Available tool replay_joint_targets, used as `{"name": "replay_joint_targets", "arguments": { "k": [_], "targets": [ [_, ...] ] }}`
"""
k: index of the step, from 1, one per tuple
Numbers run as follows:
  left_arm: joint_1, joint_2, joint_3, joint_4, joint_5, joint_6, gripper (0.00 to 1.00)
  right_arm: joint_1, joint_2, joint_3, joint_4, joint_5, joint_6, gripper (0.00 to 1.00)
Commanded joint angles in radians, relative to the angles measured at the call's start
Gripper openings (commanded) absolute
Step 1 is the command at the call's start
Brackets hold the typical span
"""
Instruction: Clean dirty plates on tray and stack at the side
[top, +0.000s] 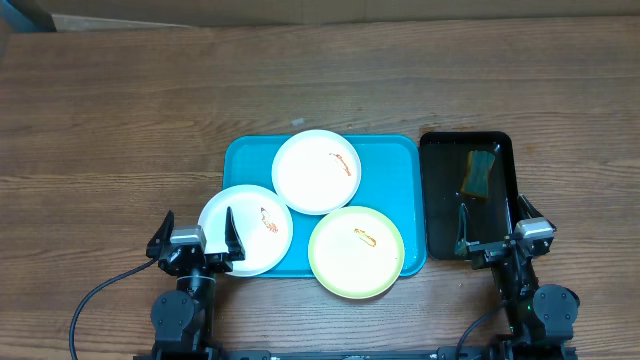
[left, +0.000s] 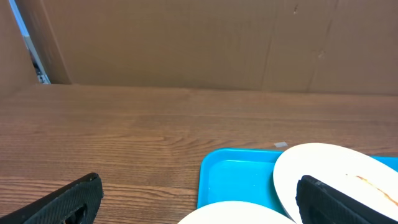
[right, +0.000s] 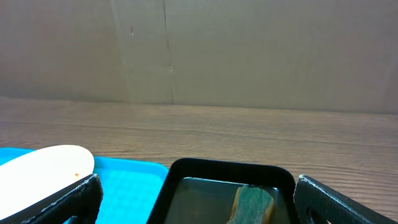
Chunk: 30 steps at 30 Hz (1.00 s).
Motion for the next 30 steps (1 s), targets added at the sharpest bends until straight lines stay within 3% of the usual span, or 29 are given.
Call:
{"name": "replay_joint_targets", "arguments": {
  "k": [1, 11, 13, 17, 21, 24, 30],
  "targets": [
    [0.006, -0.006, -0.004, 0.011, -0.014, 0.026, 1.00, -0.003, -0.010, -0.011, 0.004, -0.005, -0.004, 1.00],
    [0.005, -0.006, -0.004, 0.169, 0.024, 0.017, 1.00, -0.003, -0.010, -0.010, 0.043, 0.011, -0.004, 1.00],
    [0.006, -0.006, 0.008, 0.216, 0.077, -0.039, 1.00, -0.002, -0.010, -0.010, 0.061, -0.006, 0.004, 1.00],
    [0.006, 0.006, 0.114, 0.124, 0.068, -0.223, 1.00, -0.002, -0.008, 0.026, 0.020, -0.031, 0.003, 1.00],
    [0.006, 0.114, 0.332, -0.085, 0.122, -0.226, 1.00, -0.002, 0.038, 0.159, -0.137, -0.035, 0.003, 1.00],
    [0.005, 0.298, 0.579, -0.349, 0.140, -0.224, 1.00, -0.002, 0.150, 0.300, -0.227, -0.035, 0.003, 1.00],
    [0.005, 0.760, 1.130, -0.869, 0.323, -0.203, 1.00, -0.002, 0.591, 0.679, -0.429, -0.082, 0.002, 1.00]
  ]
}}
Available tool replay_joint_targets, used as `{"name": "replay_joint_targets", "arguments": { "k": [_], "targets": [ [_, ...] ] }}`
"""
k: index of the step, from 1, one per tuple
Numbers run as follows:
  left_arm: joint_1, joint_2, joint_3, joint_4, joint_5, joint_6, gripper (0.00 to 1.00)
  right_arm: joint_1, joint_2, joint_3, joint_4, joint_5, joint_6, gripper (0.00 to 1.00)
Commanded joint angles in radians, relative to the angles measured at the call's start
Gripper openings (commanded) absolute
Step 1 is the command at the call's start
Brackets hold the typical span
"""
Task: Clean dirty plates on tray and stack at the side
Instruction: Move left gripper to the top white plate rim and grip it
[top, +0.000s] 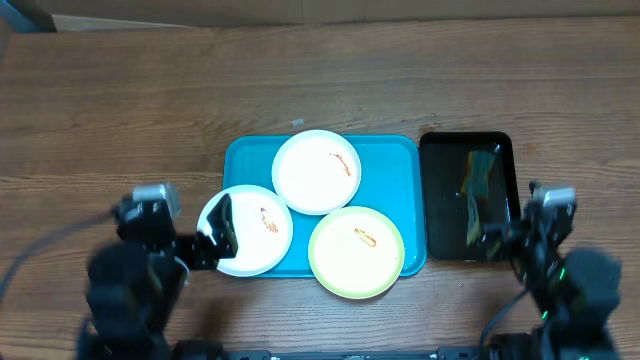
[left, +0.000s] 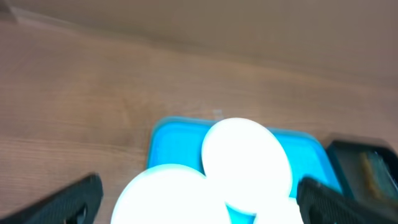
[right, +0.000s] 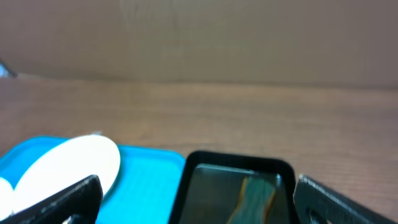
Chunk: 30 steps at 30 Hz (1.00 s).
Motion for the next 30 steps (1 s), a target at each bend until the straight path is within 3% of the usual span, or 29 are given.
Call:
{"name": "replay_joint_targets", "arguments": {
  "k": [1, 6, 9, 11, 12, 13, 14, 15, 16, 18, 20, 30],
  "targets": [
    [0.006, 0.257, 0.298, -0.170, 0.154, -0.010, 1.00, -0.003, 0.256, 0.224, -0.112, -0.051, -0.002, 1.00],
    [0.006, 0.486, 0.539, -0.288, 0.171, -0.012, 1.00, -0.003, 0.642, 0.626, -0.458, -0.168, 0.000, 1.00],
    [0.006, 0.568, 0.564, -0.253, 0.182, -0.032, 1.00, -0.003, 0.811, 0.813, -0.608, -0.269, -0.001, 1.00],
    [0.005, 0.624, 0.563, -0.246, 0.177, -0.111, 1.00, -0.003, 0.893, 0.898, -0.679, -0.304, -0.001, 1.00],
    [0.005, 0.658, 0.563, -0.243, 0.177, -0.128, 0.86, -0.003, 0.924, 0.920, -0.701, -0.301, -0.002, 1.00],
    [0.005, 0.685, 0.563, -0.242, 0.176, -0.126, 0.55, -0.003, 0.945, 0.925, -0.696, -0.291, -0.002, 1.00],
    [0.005, 0.719, 0.563, -0.244, 0.174, -0.126, 0.42, -0.003, 0.966, 0.926, -0.681, -0.281, 0.000, 1.00],
    [0.005, 0.750, 0.563, -0.247, 0.174, -0.126, 0.40, -0.003, 0.985, 0.926, -0.669, -0.268, 0.006, 0.93],
    [0.005, 0.786, 0.563, -0.251, 0.174, -0.126, 0.45, -0.003, 1.007, 0.926, -0.660, -0.241, 0.040, 0.88],
    [-0.009, 0.886, 0.563, -0.249, 0.173, -0.125, 0.52, -0.003, 1.059, 0.926, -0.647, -0.157, 0.142, 0.83],
    [-0.025, 0.953, 0.563, -0.232, 0.172, -0.111, 0.52, -0.003, 1.098, 0.926, -0.643, -0.105, 0.173, 0.79],
    [-0.099, 1.255, 0.563, -0.122, 0.170, 0.027, 0.42, -0.003, 1.259, 0.920, -0.640, 0.013, 0.232, 0.77]
  ]
}}
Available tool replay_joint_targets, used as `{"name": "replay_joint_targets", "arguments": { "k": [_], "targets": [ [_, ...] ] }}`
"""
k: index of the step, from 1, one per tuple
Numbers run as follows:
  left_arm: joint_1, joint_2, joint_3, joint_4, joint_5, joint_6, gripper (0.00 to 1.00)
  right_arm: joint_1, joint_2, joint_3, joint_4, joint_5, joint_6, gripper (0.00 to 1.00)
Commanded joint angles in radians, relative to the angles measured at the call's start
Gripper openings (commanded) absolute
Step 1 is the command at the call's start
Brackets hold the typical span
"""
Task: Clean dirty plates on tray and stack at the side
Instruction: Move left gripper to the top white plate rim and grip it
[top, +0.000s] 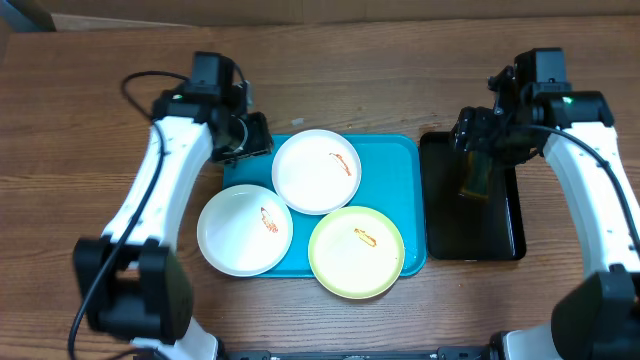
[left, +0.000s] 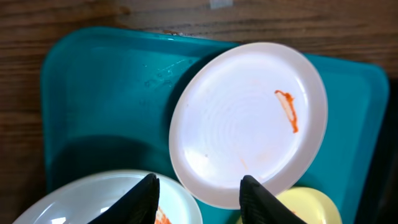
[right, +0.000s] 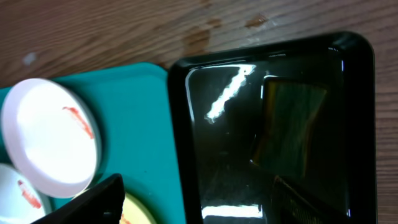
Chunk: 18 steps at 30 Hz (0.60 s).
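Observation:
Three dirty plates lie on the blue tray (top: 395, 160): a white plate (top: 317, 171) at the back, a white plate (top: 245, 230) overhanging the front left, and a pale green plate (top: 356, 251) at the front right. Each carries an orange smear. My left gripper (top: 243, 140) hangs open over the tray's back left corner, its fingertips (left: 144, 198) framing the back plate's (left: 249, 121) near rim. A green-yellow sponge (top: 479, 174) lies in the black tray (top: 470, 228). My right gripper (top: 478, 132) is open above that tray's far end, with the sponge (right: 289, 134) ahead of it.
The black tray holds shallow, glinting liquid (right: 224, 99). Bare wooden table (top: 100, 120) surrounds both trays, left of the blue tray and along the back. A cable (top: 150, 80) trails from the left arm.
Both arms were low near the table's front edge, blurred. Now they reach over the trays: the left at the blue tray's back left corner, the right over the black tray. Plates and sponge are unmoved.
Both arms first sat at the front edge, grippers open, wrist cameras looking level across the table. A second later they were raised and blurred. Now both wrist cameras look down, left on the plates, right on the sponge tray. Nothing has been gripped.

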Motion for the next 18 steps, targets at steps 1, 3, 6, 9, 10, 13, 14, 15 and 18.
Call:
{"name": "replay_joint_targets", "arguments": {
  "k": [1, 3, 6, 9, 10, 13, 14, 15, 18],
  "targets": [
    [-0.026, 0.079, 0.017, 0.027, 0.005, 0.104, 0.41, -0.003, 0.047, 0.021, 0.007, 0.045, 0.031, 0.76],
    [-0.038, 0.117, 0.017, 0.048, 0.004, 0.143, 0.38, -0.003, 0.073, 0.021, 0.014, 0.045, 0.031, 0.76],
    [-0.049, 0.156, 0.017, 0.073, -0.040, 0.157, 0.34, -0.003, 0.106, 0.021, 0.018, 0.045, 0.031, 0.76],
    [-0.054, 0.180, 0.017, 0.099, -0.107, 0.158, 0.31, -0.003, 0.130, 0.021, 0.017, 0.045, 0.031, 0.76],
    [-0.054, 0.189, 0.017, 0.106, -0.127, 0.158, 0.30, -0.003, 0.139, 0.021, 0.017, 0.046, 0.031, 0.76],
    [-0.054, 0.219, 0.017, 0.111, -0.131, 0.158, 0.35, -0.003, 0.147, 0.020, 0.018, 0.045, 0.031, 0.76],
    [-0.054, 0.232, 0.017, 0.111, -0.131, 0.158, 0.35, -0.003, 0.147, 0.019, 0.018, 0.045, 0.030, 0.76],
    [-0.054, 0.245, 0.017, 0.112, -0.130, 0.158, 0.35, -0.003, 0.147, 0.019, 0.018, 0.045, 0.031, 0.76],
    [-0.058, 0.281, 0.017, 0.122, -0.126, 0.157, 0.31, -0.003, 0.147, 0.019, 0.018, 0.046, 0.030, 0.76]
  ]
}}
